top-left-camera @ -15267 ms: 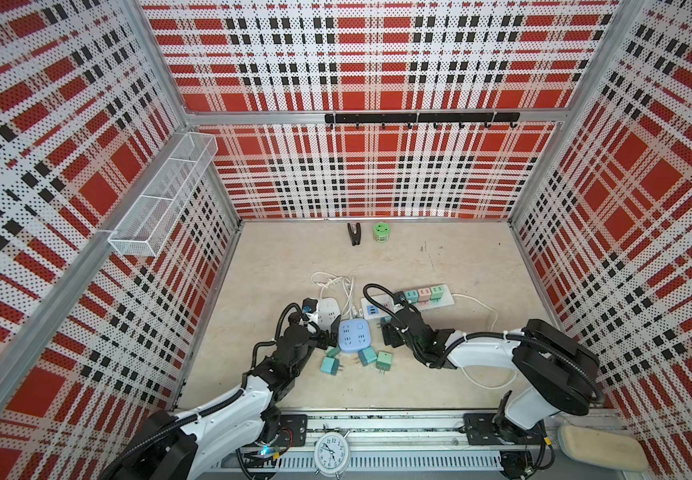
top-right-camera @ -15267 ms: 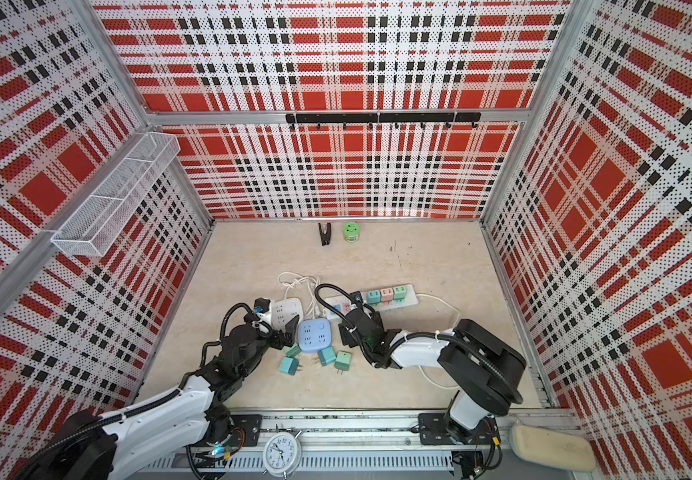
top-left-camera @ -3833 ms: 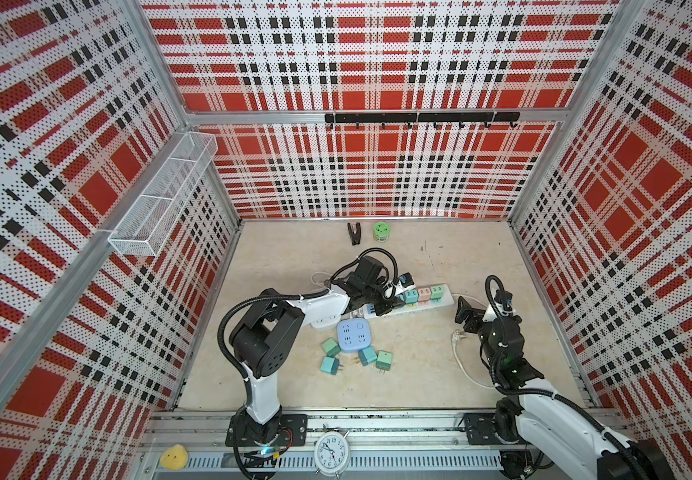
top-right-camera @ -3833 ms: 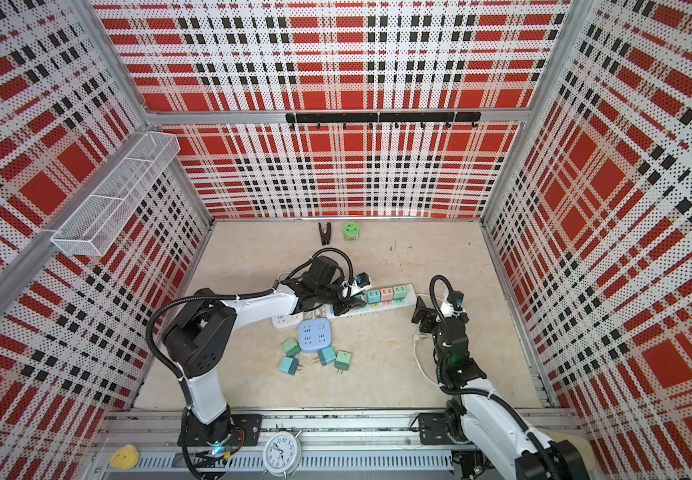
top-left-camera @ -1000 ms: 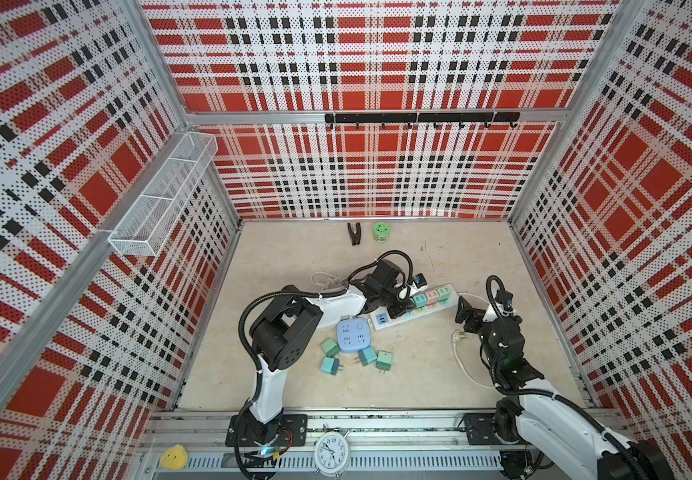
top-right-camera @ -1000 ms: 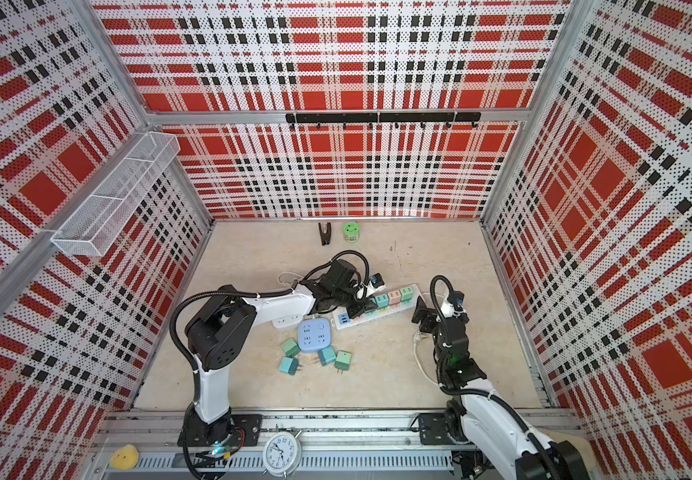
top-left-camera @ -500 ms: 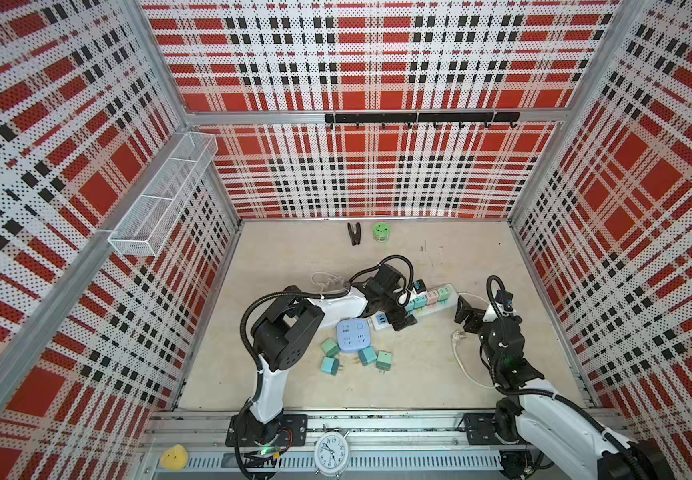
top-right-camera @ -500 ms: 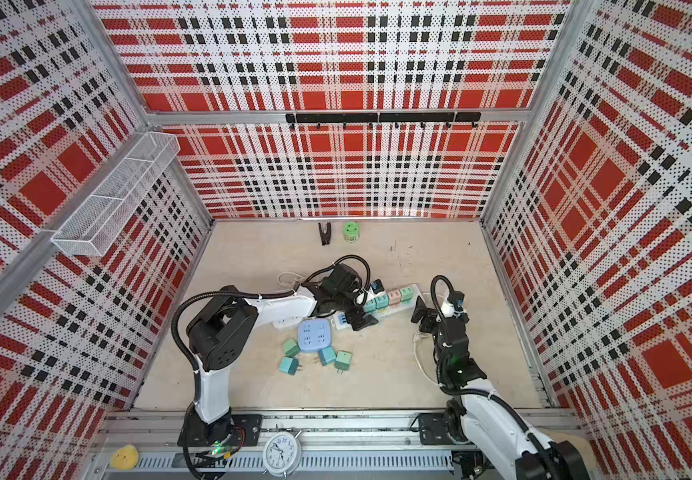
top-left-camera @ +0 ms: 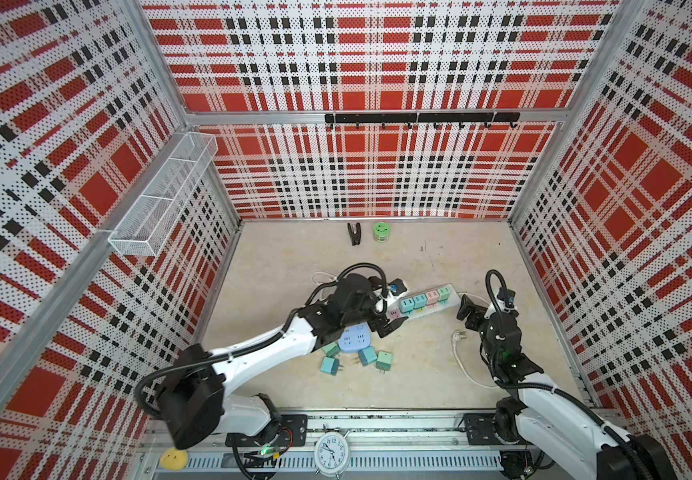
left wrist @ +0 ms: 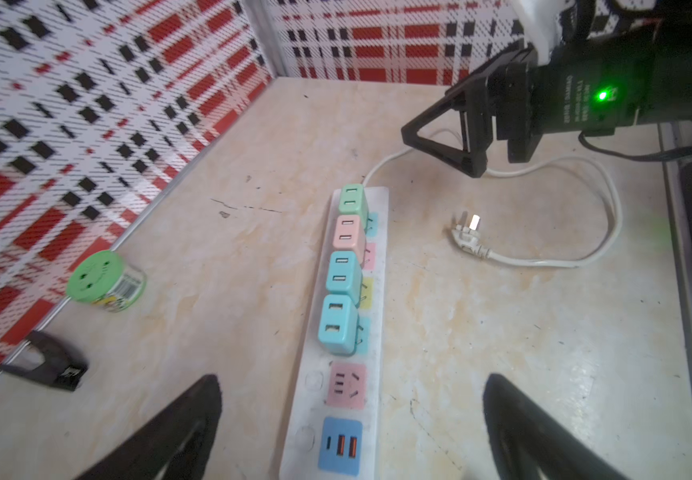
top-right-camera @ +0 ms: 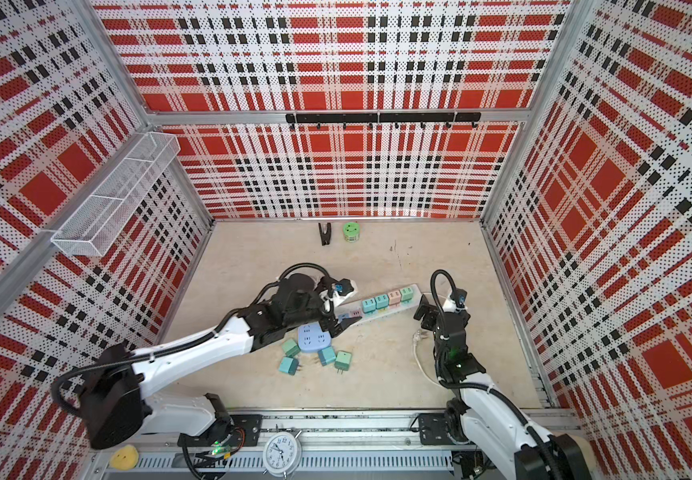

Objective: Insert the plug
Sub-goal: 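Open the left gripper and lift it off while the right gripper swings toward loose adapters, then lower the right gripper and close it on a light green adapter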

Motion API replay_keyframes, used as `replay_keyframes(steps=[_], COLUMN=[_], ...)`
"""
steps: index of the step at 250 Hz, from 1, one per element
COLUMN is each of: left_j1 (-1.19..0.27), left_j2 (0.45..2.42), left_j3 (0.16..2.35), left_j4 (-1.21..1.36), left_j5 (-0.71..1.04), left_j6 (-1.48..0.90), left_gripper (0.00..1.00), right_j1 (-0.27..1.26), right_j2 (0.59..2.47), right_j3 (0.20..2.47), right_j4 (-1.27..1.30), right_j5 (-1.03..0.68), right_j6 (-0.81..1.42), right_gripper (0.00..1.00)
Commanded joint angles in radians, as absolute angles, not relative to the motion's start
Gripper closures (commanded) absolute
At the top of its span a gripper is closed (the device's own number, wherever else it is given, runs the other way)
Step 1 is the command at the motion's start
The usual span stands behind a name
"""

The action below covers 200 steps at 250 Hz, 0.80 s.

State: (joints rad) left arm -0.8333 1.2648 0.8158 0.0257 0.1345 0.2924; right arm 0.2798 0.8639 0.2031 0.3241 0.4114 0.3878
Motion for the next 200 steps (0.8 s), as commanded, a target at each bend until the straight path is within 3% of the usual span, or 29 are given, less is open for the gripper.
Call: replay_keyframes(steps=[1,30,67,85,118,158,200], left_j1=[-0.828,-0.823,-0.776,-0.737,-0.668,-0.590,-0.545], left_j2=[1.109,0.892,0.666,0.578,0.462,0.394,0.449], left_j3=[0.677,0.551,0.371,0.291,0.190,0.133,0.107], left_j4=[0.169,0.158,0.163,0.164,0.146,0.133,0.175], left_j5=[0.012,-0.096,-0.196,-0.221,-0.399,-0.421,-0.498], left_j6=[0.151,0.052,-0.063,-0.083,-0.204,-0.236,-0.273], left_gripper=[0.00,0.01,0.01,0.01,0.01,0.01,0.01], right_j1=[0.279,0.280,0.285,0.326,0.508,0.735,0.953], right_j2=[0.883,0.880,0.791,0.757,0.767,0.886,1.027], right_j3=[0.266,0.332,0.324,0.320,0.341,0.396,0.455], right_j4=[0.251,0.104,0.105,0.095,0.023,-0.027,-0.045], right_j5=[0.502,0.478,0.106,0.032,0.111,0.216,0.323], right_j6=[0.435,0.501,0.483,0.546,0.584,0.618,0.636], right_gripper=[0.00,0.00,0.00,0.00,0.01,0.07,0.10])
